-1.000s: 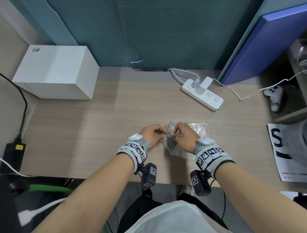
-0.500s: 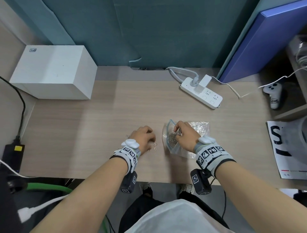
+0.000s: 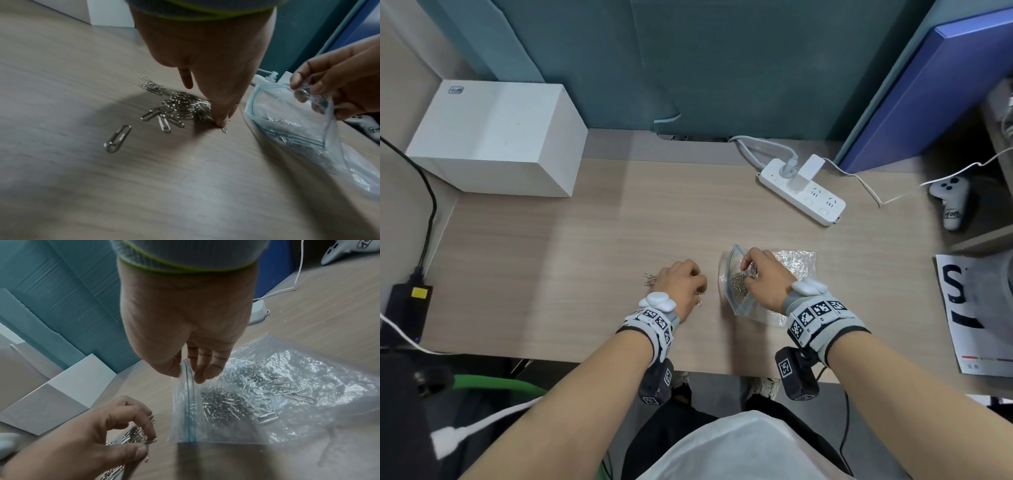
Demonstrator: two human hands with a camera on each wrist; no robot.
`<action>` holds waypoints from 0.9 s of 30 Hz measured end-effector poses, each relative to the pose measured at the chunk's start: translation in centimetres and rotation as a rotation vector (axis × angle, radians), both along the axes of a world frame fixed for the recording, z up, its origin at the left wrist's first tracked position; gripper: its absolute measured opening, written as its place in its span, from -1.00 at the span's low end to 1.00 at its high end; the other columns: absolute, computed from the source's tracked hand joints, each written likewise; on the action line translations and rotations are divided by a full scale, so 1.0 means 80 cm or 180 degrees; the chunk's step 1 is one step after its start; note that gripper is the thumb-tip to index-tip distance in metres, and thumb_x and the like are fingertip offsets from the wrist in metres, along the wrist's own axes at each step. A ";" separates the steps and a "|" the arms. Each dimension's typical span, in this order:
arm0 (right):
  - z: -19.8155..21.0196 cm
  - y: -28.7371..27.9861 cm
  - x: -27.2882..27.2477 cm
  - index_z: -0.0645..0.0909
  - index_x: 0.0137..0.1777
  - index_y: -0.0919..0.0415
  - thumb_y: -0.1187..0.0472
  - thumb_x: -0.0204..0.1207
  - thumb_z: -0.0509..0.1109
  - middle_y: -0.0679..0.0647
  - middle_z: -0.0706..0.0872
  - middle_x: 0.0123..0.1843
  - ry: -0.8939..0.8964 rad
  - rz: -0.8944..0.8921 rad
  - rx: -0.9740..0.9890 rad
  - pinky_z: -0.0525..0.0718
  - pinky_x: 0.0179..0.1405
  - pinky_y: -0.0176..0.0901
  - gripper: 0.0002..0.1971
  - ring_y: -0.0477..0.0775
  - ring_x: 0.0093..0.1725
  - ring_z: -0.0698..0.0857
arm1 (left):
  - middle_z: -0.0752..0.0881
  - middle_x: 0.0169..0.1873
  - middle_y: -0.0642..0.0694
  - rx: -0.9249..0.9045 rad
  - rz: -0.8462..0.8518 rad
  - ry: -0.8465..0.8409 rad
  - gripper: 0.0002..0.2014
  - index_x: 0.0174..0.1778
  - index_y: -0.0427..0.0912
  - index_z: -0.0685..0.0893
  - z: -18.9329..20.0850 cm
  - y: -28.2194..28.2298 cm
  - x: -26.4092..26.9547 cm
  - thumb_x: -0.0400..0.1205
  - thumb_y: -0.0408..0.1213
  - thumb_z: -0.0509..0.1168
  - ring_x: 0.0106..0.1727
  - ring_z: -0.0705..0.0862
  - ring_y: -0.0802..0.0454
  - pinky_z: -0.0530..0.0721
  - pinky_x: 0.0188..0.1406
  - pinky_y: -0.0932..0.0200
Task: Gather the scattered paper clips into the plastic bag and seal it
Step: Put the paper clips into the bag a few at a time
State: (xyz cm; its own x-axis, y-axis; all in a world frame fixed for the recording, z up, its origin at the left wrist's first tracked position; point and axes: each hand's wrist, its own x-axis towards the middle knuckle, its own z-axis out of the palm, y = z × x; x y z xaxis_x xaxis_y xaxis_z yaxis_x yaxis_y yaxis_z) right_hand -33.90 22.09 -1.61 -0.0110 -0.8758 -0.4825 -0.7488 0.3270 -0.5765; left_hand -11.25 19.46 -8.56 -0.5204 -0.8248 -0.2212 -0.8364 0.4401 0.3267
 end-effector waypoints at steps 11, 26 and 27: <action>0.000 -0.001 0.001 0.53 0.10 0.01 0.26 0.58 0.34 0.02 0.54 0.10 -0.0012 0.0012 -0.0025 0.60 -0.05 0.01 -0.83 0.15 -0.05 0.65 | 0.51 0.22 0.21 0.0483 -0.0079 -0.0449 -0.41 0.13 0.27 0.60 0.019 -0.017 0.075 0.19 0.09 0.64 0.22 0.46 0.14 0.63 0.06 0.02; 0.005 0.008 0.003 0.53 0.10 0.01 0.24 0.59 0.34 0.01 0.54 0.10 -0.0035 -0.0011 -0.0027 0.47 -0.22 -0.07 -0.84 0.13 -0.07 0.65 | 0.59 -0.19 0.08 0.0719 0.1062 0.0180 -0.79 -0.26 0.10 0.72 0.007 -0.022 0.055 0.50 -0.36 0.46 -0.12 0.66 0.00 0.61 -0.11 0.16; 0.005 0.008 0.003 0.53 0.10 0.01 0.25 0.58 0.34 0.00 0.54 0.10 -0.0041 -0.0014 -0.0027 0.46 -0.25 -0.10 -0.84 0.12 -0.07 0.64 | 0.62 -0.20 0.08 0.0734 0.1147 0.0255 -0.81 -0.27 0.09 0.73 0.011 -0.023 0.052 0.50 -0.36 0.47 -0.14 0.67 0.02 0.62 -0.12 0.18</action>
State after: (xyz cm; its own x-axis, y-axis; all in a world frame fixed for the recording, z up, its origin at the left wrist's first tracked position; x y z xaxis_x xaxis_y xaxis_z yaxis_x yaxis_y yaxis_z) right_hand -33.63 22.74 -1.24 -0.0088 -0.8799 -0.4751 -0.7399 0.3253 -0.5889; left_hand -7.11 17.62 -7.68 -0.2313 -0.8906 -0.3915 -0.8912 0.0326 0.4524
